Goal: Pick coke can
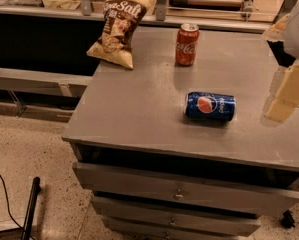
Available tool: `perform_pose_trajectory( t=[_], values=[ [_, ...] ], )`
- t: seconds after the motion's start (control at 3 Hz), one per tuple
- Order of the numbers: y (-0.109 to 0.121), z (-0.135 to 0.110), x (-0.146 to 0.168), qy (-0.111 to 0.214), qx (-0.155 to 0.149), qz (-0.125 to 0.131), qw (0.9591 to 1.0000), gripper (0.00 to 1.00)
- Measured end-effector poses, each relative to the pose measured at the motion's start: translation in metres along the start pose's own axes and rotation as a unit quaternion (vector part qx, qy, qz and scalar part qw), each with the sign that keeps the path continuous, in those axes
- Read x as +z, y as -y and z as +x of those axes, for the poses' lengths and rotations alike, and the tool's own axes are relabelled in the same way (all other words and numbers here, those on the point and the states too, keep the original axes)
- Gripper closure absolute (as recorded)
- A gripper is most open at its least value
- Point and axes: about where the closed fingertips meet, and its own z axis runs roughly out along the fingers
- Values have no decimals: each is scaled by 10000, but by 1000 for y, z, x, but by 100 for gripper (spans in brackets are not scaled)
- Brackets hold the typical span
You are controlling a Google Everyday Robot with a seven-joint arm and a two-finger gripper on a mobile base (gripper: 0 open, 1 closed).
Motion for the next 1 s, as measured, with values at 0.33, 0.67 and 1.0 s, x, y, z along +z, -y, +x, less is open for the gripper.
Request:
perform_pose_trajectory(
  t=[0.33, 0.67, 1.0],
  values=[
    [0, 0, 0, 1, -1, 2, 10000, 0],
    [29, 2, -4, 33, -98, 117, 9999, 0],
    [99, -4, 26, 13, -326, 149, 9994, 0]
  ],
)
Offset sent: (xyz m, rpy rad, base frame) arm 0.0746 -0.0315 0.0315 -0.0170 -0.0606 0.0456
